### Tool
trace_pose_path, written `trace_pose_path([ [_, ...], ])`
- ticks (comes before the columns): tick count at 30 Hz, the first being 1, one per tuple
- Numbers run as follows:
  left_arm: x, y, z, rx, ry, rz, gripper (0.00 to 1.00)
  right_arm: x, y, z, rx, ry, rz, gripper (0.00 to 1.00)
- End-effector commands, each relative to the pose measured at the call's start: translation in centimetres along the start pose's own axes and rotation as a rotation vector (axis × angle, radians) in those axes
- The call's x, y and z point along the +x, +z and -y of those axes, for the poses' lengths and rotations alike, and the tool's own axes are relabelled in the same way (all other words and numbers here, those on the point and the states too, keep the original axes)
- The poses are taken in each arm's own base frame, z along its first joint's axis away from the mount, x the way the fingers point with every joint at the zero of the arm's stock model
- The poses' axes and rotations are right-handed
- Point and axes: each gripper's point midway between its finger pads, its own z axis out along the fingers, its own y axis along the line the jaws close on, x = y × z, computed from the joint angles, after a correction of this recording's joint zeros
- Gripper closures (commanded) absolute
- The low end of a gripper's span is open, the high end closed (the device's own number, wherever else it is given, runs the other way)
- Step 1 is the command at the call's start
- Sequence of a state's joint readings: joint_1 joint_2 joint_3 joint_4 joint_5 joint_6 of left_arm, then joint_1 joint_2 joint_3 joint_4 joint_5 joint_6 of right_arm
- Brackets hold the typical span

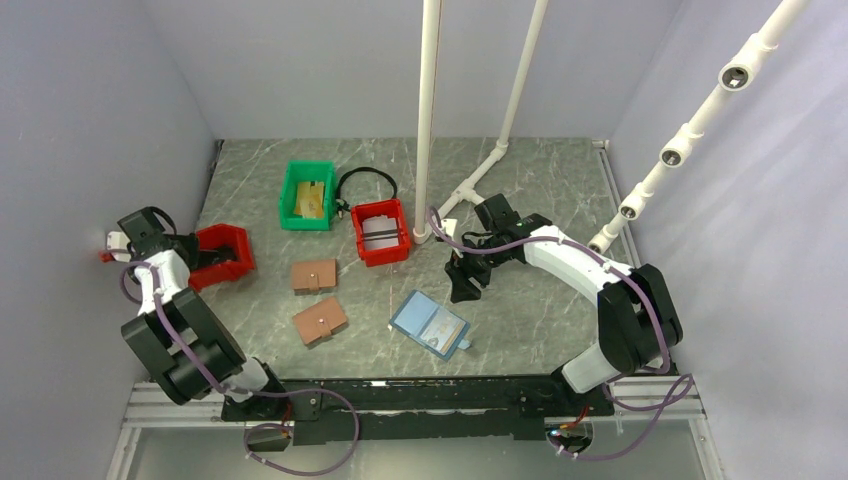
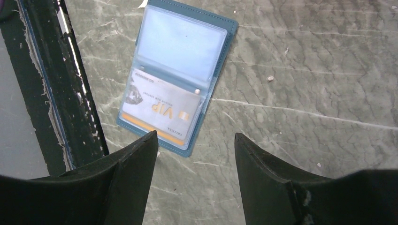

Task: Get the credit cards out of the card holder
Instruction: Place the credit card in the storage box.

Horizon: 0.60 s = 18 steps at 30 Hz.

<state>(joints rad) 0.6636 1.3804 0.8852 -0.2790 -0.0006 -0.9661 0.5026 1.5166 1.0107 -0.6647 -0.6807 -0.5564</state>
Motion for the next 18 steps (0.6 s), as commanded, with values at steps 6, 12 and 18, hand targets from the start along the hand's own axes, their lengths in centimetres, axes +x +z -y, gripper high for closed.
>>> trace_pose_path([
  [6,-2.0,-3.8,2.8,0.080,-0.042,0.029,0.40,-1.7,-1.1,0.0,0.008,-0.041,0.044,0.36],
  [12,1.6,-10.1,7.0,0.393,0.151,-0.143,0.26,-2.3,-3.1,0.2,0.042,-0.093,0.088,0.36],
  [18,10.2,-18.6,10.2,0.909,0.446,-0.482,0.15,-2.5,-8.5,2.3,0.197,-0.103,0.216,0.35],
])
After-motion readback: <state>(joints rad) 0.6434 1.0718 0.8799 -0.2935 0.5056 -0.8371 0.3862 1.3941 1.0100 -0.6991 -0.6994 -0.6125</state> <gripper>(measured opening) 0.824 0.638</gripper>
